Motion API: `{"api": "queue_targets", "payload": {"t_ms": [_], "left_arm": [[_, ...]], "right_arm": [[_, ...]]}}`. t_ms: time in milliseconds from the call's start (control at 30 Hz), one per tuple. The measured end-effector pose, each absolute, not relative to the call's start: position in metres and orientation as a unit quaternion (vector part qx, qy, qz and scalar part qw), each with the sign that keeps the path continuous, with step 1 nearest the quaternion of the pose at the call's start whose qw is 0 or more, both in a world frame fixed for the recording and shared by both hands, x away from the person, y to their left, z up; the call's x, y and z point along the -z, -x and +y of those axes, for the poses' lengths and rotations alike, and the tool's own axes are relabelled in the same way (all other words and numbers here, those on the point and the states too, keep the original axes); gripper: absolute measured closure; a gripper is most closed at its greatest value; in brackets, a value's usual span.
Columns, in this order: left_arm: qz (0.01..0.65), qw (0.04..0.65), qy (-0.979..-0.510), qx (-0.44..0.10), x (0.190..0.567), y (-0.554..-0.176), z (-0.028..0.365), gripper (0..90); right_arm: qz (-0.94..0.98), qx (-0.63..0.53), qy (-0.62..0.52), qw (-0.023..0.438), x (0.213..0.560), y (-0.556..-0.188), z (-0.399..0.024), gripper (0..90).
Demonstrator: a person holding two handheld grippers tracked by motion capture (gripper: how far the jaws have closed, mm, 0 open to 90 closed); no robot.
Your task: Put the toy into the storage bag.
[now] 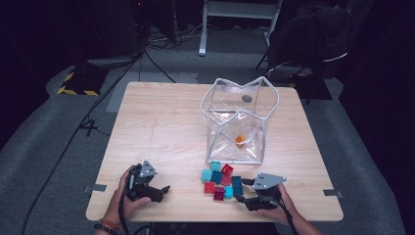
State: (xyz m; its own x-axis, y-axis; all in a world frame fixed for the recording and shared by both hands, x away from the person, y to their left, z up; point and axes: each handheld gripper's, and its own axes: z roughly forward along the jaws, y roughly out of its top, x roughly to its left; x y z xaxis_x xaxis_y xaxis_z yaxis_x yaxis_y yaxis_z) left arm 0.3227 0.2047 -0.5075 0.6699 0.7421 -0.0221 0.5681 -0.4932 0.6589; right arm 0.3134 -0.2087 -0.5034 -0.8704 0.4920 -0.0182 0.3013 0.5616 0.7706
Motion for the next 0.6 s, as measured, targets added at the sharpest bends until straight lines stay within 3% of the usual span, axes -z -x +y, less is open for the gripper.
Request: {"api": "queue_targets", "payload": {"t_ms": [300, 600], "left_arm": [[0.384, 0.326, -0.854, -0.133, 0.508, -0.323, 0.205, 0.2], [0.384, 0.325, -0.854, -0.133, 0.507, -0.323, 0.205, 0.2]], "right_arm": [[0.881, -0.392, -0.232, 0.126, 0.504, -0.315, -0.208, 37.9], [0.87, -0.373, -0.274, 0.168, 0.501, -0.329, -0.228, 39.7]]}}
